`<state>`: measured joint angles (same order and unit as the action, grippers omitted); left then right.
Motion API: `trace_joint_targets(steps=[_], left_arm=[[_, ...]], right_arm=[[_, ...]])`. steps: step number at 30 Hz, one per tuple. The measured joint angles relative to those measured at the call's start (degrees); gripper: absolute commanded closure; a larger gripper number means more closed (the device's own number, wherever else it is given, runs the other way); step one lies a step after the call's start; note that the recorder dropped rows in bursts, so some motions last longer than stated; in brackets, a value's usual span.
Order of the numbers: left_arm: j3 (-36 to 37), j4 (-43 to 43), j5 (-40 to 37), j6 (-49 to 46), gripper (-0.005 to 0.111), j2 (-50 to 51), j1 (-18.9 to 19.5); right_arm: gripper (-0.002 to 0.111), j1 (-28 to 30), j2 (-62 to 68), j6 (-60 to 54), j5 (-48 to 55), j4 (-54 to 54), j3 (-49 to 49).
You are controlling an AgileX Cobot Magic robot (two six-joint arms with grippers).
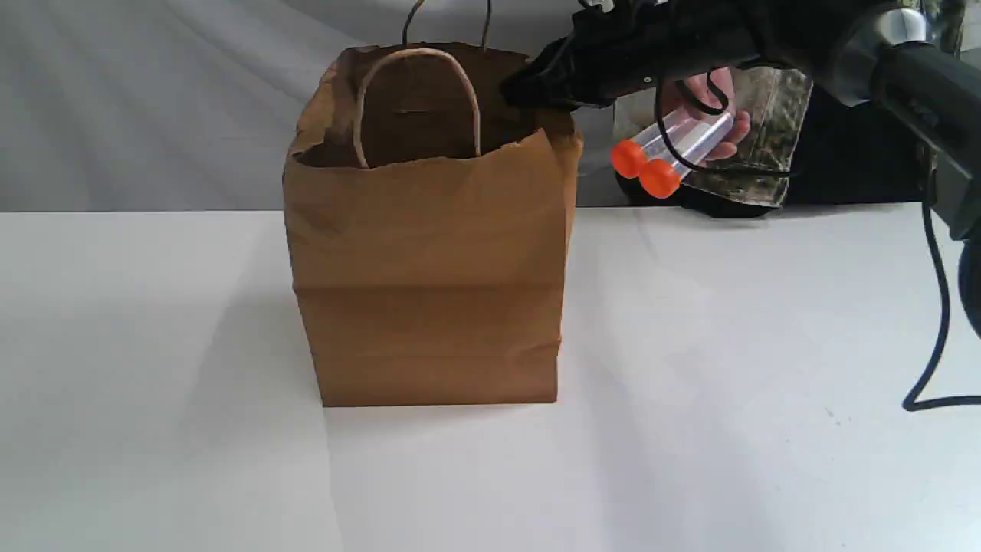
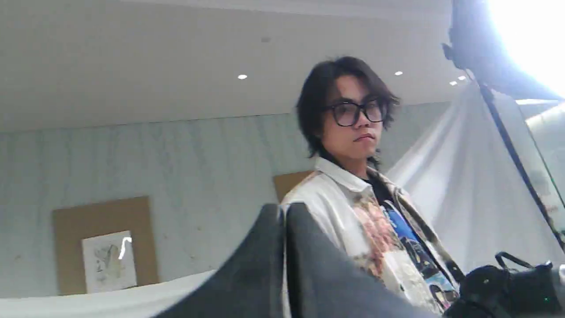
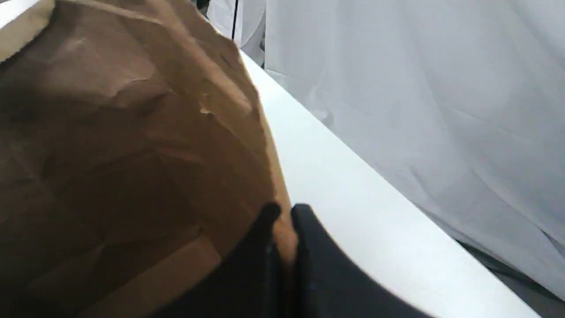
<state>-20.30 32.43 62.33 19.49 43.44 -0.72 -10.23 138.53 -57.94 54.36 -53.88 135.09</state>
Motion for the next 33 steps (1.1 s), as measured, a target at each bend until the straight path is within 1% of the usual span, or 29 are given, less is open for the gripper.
trace_joint_targets(steps=[4, 6, 7, 9, 10, 13, 15, 17, 20, 22, 24, 25, 28, 30, 33], left_arm=[[-5.6, 2.5, 5.6, -10.7, 0.105, 15.3, 0.0], [-8.2, 2.9, 5.7, -11.0, 0.105, 22.4, 0.0], [-9.5, 3.1, 5.3, -9.5, 0.105, 25.0, 0.0], [-13.4, 5.5, 2.4, -3.4, 0.105, 30.0, 0.0], [-15.6, 8.5, 0.0, 0.6, 0.105, 32.4, 0.0], [-21.6, 22.0, -5.1, 11.1, 0.105, 37.9, 0.0], [-24.4, 29.4, -5.6, 16.8, 0.104, 40.8, 0.0], [-25.8, 32.5, -4.6, 19.2, 0.102, 42.8, 0.0], [-26.3, 34.9, -1.3, 18.9, 0.091, 44.2, 0.0], [-26.4, 36.2, 0.2, 17.7, 0.08, 44.5, -0.3], [-26.5, 36.7, 0.7, 16.9, 0.065, 44.5, -1.1], [-26.5, 36.7, 0.8, 16.7, 0.054, 44.5, -2.0], [-26.5, 36.0, 0.1, 15.9, 0.036, 44.5, -4.6], [-26.5, 33.5, -2.3, 14.7, 0.033, 44.5, -6.3], [-26.5, 27.2, -7.0, 10.5, 0.033, 44.5, -8.4]], right_arm=[[0.108, 0.0, 0.0, -0.1, 0.2, 0.4, 0.0], [0.108, 0.0, 0.0, -0.2, 0.2, 0.4, 0.0], [0.108, 0.0, 0.0, -0.2, 0.2, 0.4, 0.0], [0.108, 0.0, 0.0, -0.4, 0.2, 0.4, 0.0], [0.108, 0.0, 0.0, -0.4, 0.2, 0.4, 0.0], [0.108, 0.0, 0.0, -0.4, 0.2, 0.4, 0.0], [0.108, 0.0, 0.0, -0.4, 0.3, 0.4, 0.0], [0.108, 0.0, 0.0, -0.4, 0.3, 0.4, 0.0], [0.108, 0.0, 0.0, -0.4, 0.5, 0.4, 0.0], [0.108, 0.0, 0.0, -0.4, 0.6, 0.4, 0.0], [0.108, 0.0, 0.3, -0.4, 0.6, 0.4, 0.1], [0.108, 0.0, 0.7, -0.4, 0.6, 0.1, 0.1], [0.108, 0.0, 1.3, -0.4, 0.6, 0.0, 0.3], [0.108, 0.0, 1.7, -0.4, 0.6, -0.1, 0.4], [0.108, 0.0, 1.9, -0.4, 0.6, 0.0, 0.4]])
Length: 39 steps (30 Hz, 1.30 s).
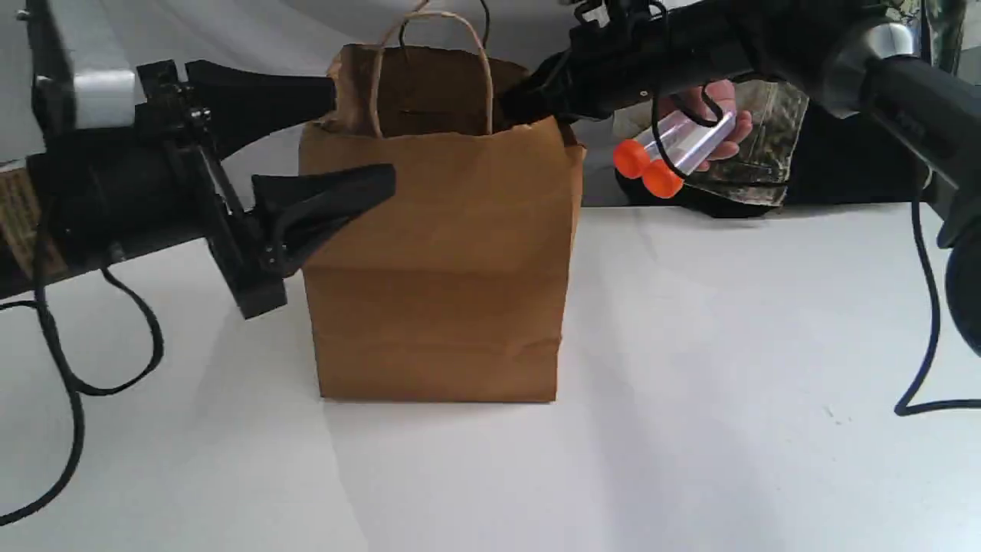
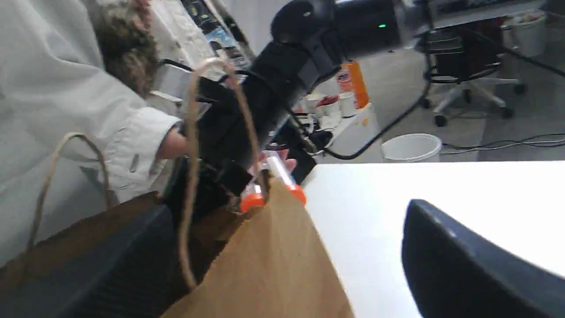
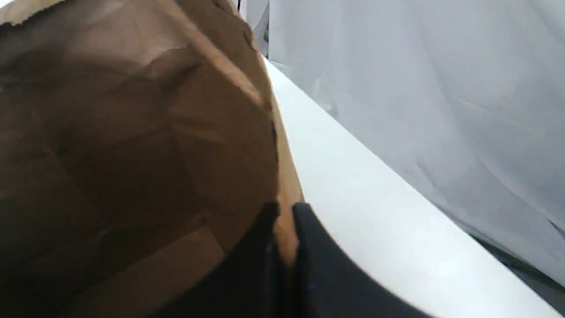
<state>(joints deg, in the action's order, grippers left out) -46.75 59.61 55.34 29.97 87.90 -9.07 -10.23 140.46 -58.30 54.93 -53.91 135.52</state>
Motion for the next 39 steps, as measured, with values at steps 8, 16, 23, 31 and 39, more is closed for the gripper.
trace_joint_targets(steps=[8, 16, 23, 31, 39], left_arm=[[-3.0, -6.2, -3.0, -1.5, 0.033, 0.1, -1.6], [-7.7, -1.2, -3.0, 7.1, 0.034, 4.0, -1.6], [-9.4, -0.5, -3.3, 8.4, 0.084, 8.1, -1.6], [-14.3, 1.5, -3.5, 12.8, 0.107, 8.2, -1.6], [-27.0, 9.2, -6.0, 27.9, 0.107, 8.2, -1.6]], right_arm=[[0.108, 0.0, 0.0, 0.0, 0.3, 0.1, 0.0], [0.108, 0.0, 0.0, 0.0, 0.6, 0.2, 0.0], [0.108, 0.0, 0.0, 0.0, 1.6, 0.2, 0.0], [0.108, 0.0, 0.1, 0.1, 4.4, 0.3, 0.0], [0.108, 0.0, 0.1, 11.6, 5.5, 3.6, 0.0]])
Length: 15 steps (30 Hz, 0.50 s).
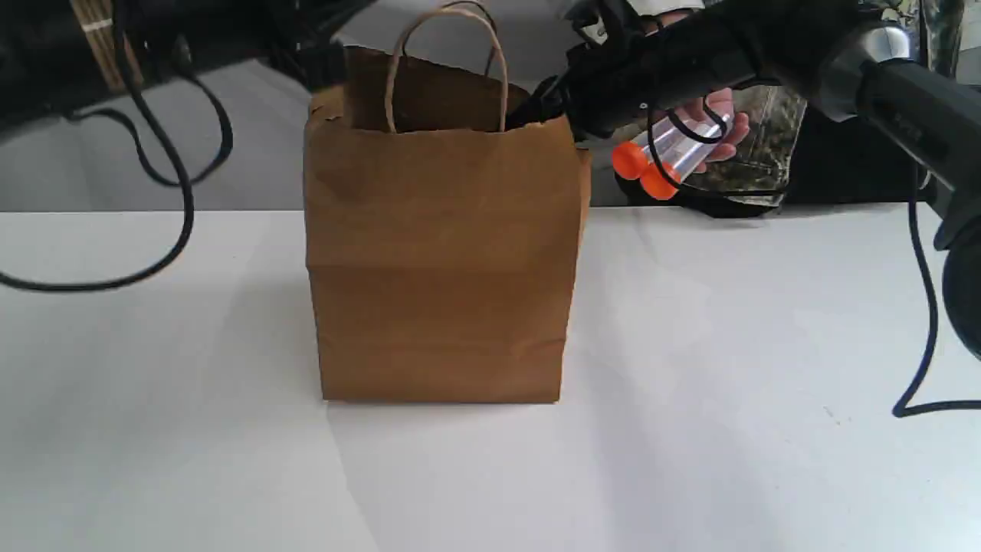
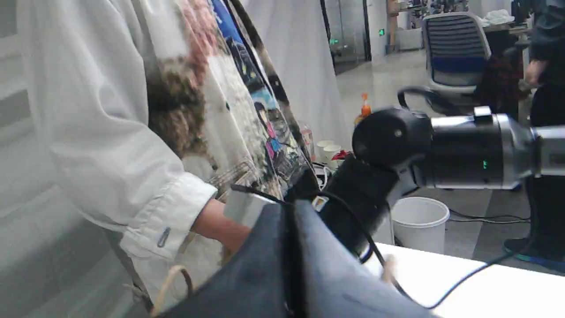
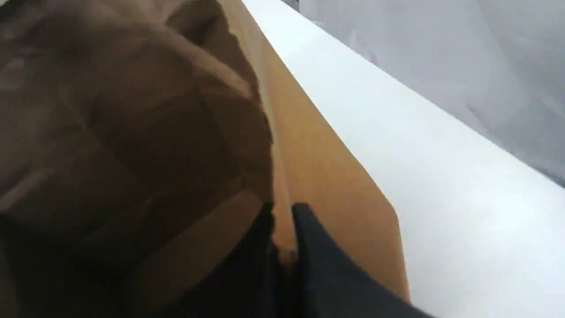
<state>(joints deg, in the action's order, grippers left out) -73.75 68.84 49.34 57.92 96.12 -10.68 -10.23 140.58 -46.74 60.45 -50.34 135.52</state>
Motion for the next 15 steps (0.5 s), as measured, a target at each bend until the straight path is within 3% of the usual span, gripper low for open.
trace_joint_targets(steps=[4, 6, 10, 13, 15], left_arm=[[-4.6, 13.5, -0.9, 11.8, 0.106, 0.0, 0.0], [-4.6, 21.5, -0.5, 14.2, 0.1, 0.0, 0.0], [-1.0, 29.6, -1.0, 14.6, 0.07, 0.0, 0.0], [1.4, 30.7, -1.4, 10.4, 0.036, 0.0, 0.0], [2.4, 29.7, -1.5, 7.9, 0.023, 0.0, 0.0]], right_arm=[[0.108, 0.0, 0.0, 2.7, 0.4, 1.1, 0.0], [0.108, 0.0, 0.0, 2.8, 0.4, 1.2, 0.0], [0.108, 0.0, 0.0, 2.9, 0.4, 1.3, 0.0], [0.108, 0.0, 0.0, 2.9, 0.7, 1.3, 0.0], [0.108, 0.0, 0.0, 2.9, 0.7, 1.3, 0.0]])
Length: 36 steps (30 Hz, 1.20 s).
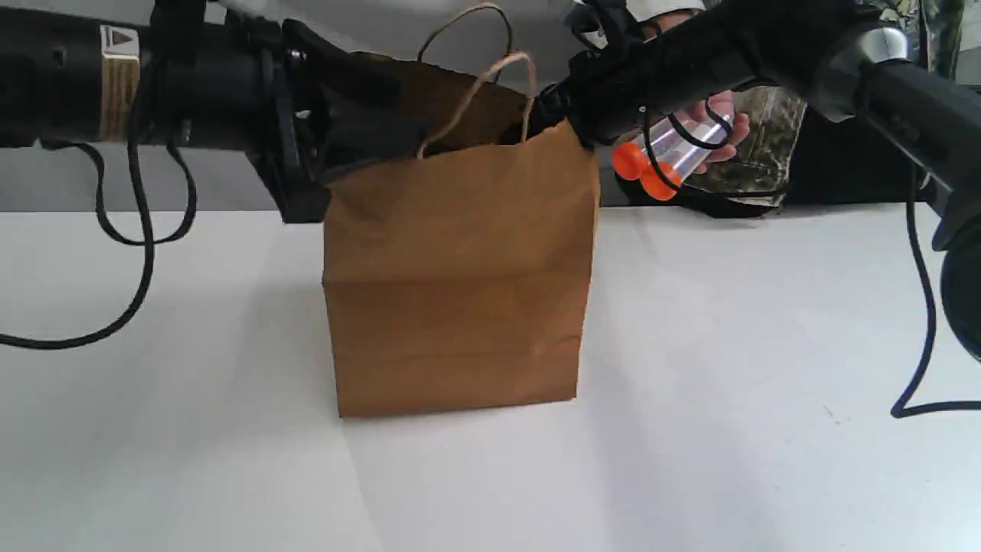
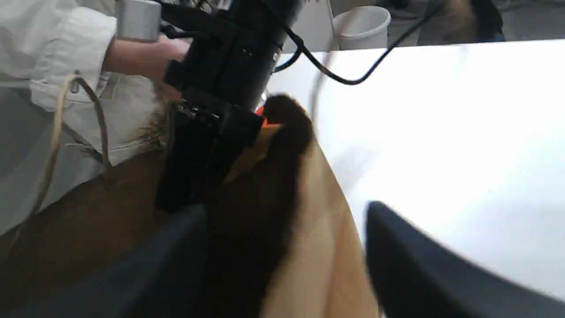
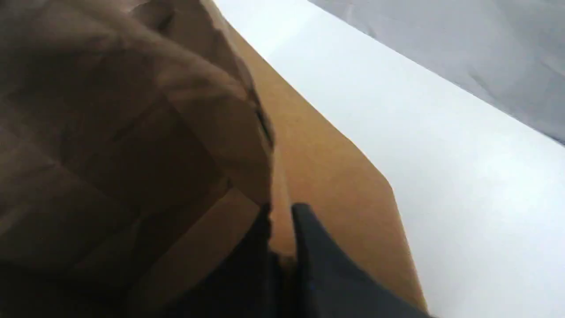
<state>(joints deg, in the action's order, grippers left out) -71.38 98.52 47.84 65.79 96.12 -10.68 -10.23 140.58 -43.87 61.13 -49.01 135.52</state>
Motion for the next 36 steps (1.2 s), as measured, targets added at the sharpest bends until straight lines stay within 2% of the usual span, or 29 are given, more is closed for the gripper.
trace_joint_targets(steps=[2, 8, 12, 15, 17, 20, 21, 26, 28, 32, 36], left_arm=[[0.6, -2.5, 0.0, -1.6, 0.018, 0.0, 0.0], [0.6, -4.9, 0.2, -3.0, 0.018, 0.0, 0.0], [0.6, -7.4, 0.1, -4.5, 0.023, 0.4, -0.5], [0.6, -13.4, -1.3, -8.1, 0.041, 2.2, -2.1], [0.6, -17.6, -1.9, -9.7, 0.06, 3.6, -3.0], [0.6, -19.9, -2.6, -11.5, 0.101, 5.5, -3.8], [0.6, -20.0, -3.0, -12.2, 0.106, 5.8, -3.8], [-1.1, -21.2, -6.8, -14.5, 0.107, 5.4, -4.0], [-3.9, -21.2, -8.5, -14.2, 0.107, 4.5, -4.0], [-10.9, -20.8, -11.7, -10.1, 0.107, 3.6, -4.0], [-19.7, -14.8, -12.9, -2.0, 0.107, 4.9, -4.1]], right_arm=[[0.108, 0.0, 0.0, 0.0, 0.0, 0.0, 0.0], [0.108, 0.0, 0.0, 0.0, 0.1, 0.0, 0.0], [0.108, 0.0, 0.0, 0.0, 0.1, 0.1, 0.0], [0.108, -0.1, 0.0, 0.0, 0.2, -0.1, 0.0], [0.108, -0.2, 0.0, 0.0, 0.2, -0.2, 0.0], [0.108, -0.4, 0.0, 0.0, 0.4, -0.2, 0.0], [0.108, -0.5, 0.0, 0.0, 0.6, -0.2, 0.0], [0.108, -0.5, 0.0, -0.1, 1.2, 0.0, 0.0], [0.108, -0.5, 0.0, 0.2, 1.4, 0.2, 0.0], [0.108, -0.5, 0.0, 4.2, 1.8, 0.4, 0.0], [0.108, -0.6, 0.0, 10.9, 3.4, 0.5, 0.0]])
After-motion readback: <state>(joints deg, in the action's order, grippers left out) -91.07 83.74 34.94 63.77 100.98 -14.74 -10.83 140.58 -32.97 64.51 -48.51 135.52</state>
